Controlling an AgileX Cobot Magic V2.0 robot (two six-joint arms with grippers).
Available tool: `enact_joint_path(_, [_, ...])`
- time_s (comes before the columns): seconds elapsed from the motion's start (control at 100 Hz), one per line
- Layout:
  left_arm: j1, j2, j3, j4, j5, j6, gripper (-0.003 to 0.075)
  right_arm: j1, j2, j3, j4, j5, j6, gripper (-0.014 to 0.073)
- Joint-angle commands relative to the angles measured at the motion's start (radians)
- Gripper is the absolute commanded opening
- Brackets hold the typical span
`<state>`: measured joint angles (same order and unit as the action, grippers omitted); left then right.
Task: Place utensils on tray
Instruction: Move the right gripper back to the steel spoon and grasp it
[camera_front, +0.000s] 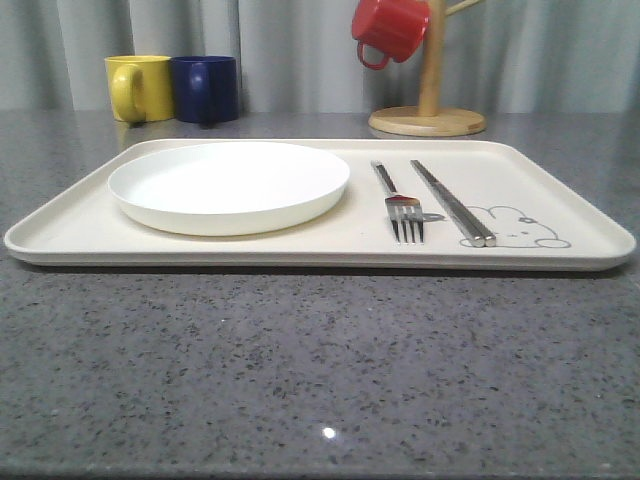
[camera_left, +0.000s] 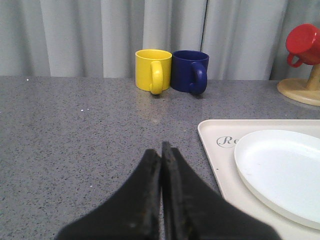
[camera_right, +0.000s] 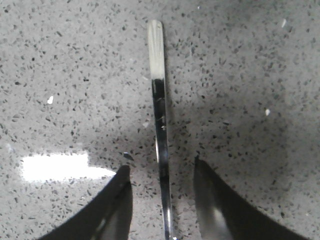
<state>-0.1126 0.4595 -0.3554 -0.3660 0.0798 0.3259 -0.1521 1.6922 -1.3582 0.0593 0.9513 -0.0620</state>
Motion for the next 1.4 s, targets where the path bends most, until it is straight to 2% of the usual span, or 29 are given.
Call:
enact_joint_path(0.0, [0.004, 0.003, -0.029, -0.011, -0.080, -0.005, -0.0018, -0.006, -0.041, -0.020, 0.005, -0.032, -0.012, 0.0311])
enact_joint_path(0.54, [0.004, 0.003, -0.029, -0.011, -0.080, -0.005, -0.0018, -0.005, 0.017, -0.019, 0.014, -0.023, -0.012, 0.0300])
enact_joint_path(0.66, [0.004, 0.003, -0.029, -0.011, -0.080, -0.005, -0.0018, -0.005, 0.017, -0.019, 0.014, -0.024, -0.012, 0.0203])
enact_joint_path(0.83, [0.004, 0.003, -0.029, -0.011, -0.080, -0.005, -0.0018, -0.005, 0.017, -0.019, 0.014, -0.022, -0.012, -0.0021])
enact_joint_path(0.9, [0.004, 0.003, -0.029, -0.011, -0.080, -0.005, -0.0018, -0.005, 0.014, -0.019, 0.014, -0.022, -0.011, -0.0061])
enact_joint_path(1.18, [0.004, 0.003, -0.029, -0.011, -0.080, -0.005, -0.0018, 0.011, -0.070, -0.034, 0.074, 0.049, 0.013, -0.0055])
enact_joint_path(1.39, [0.004, 0.003, -0.029, -0.011, -0.080, -0.005, -0.0018, 0.122, -0.174, -0.085, 0.074, 0.089, 0.089, -0.0055])
